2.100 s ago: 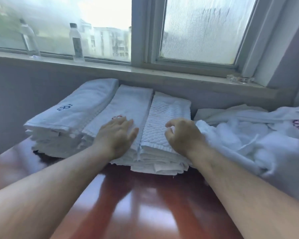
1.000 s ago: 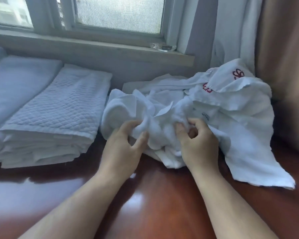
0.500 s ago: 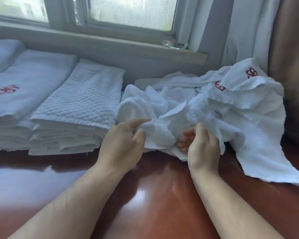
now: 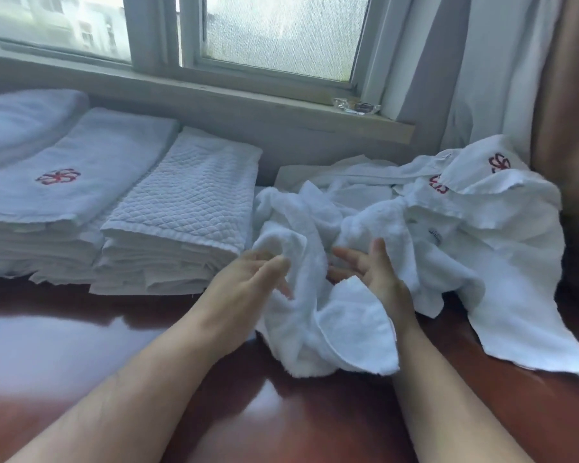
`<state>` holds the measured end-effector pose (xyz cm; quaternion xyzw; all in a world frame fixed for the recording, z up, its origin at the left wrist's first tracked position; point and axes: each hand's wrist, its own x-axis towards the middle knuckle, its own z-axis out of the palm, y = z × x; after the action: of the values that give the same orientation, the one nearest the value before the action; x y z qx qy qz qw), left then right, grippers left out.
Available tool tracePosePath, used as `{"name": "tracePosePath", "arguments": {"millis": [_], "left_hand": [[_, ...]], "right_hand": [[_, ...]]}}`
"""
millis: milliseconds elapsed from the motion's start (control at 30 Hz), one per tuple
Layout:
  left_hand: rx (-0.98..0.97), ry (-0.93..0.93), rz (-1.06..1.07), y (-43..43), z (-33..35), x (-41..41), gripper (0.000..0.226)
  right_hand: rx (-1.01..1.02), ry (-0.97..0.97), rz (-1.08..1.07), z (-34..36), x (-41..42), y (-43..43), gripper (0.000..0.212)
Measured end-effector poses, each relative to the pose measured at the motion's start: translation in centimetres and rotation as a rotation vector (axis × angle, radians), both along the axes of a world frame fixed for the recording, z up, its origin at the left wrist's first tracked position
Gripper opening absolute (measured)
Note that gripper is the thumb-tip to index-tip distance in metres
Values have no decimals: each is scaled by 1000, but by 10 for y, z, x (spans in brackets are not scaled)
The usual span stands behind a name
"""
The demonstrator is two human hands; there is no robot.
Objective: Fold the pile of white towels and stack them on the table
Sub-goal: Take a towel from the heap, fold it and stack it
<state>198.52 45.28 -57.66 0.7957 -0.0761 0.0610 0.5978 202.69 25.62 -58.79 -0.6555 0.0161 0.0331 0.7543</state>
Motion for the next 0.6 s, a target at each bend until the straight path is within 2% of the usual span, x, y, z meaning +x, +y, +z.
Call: {"name": "tracePosePath", "arguments": {"millis": [67, 100, 200, 233, 333, 433, 533, 600], "left_hand": [[79, 43, 93, -1, -3, 7, 76], [80, 87, 123, -3, -2, 10, 78], [-26, 212, 67, -6, -3, 12, 96], [-57, 224, 35, -6, -2, 11, 91], [-159, 159, -70, -3, 5, 8, 47], [-136, 268, -150, 3, 15, 1, 18], [15, 383, -328, 11, 19, -6, 10], [84, 410, -398, 12, 18, -8, 12]], "right_hand": [[72, 36, 107, 1, -1, -3, 82], [104, 62, 174, 3, -1, -5, 86], [206, 104, 296, 8, 0, -5, 93], [226, 107, 283, 8, 1, -5, 92], [229, 61, 151, 5, 7, -2, 80], [215, 32, 112, 2, 8, 1, 79], [232, 33, 182, 0, 5, -2, 82], [219, 27, 219, -1, 3, -5, 83]]}}
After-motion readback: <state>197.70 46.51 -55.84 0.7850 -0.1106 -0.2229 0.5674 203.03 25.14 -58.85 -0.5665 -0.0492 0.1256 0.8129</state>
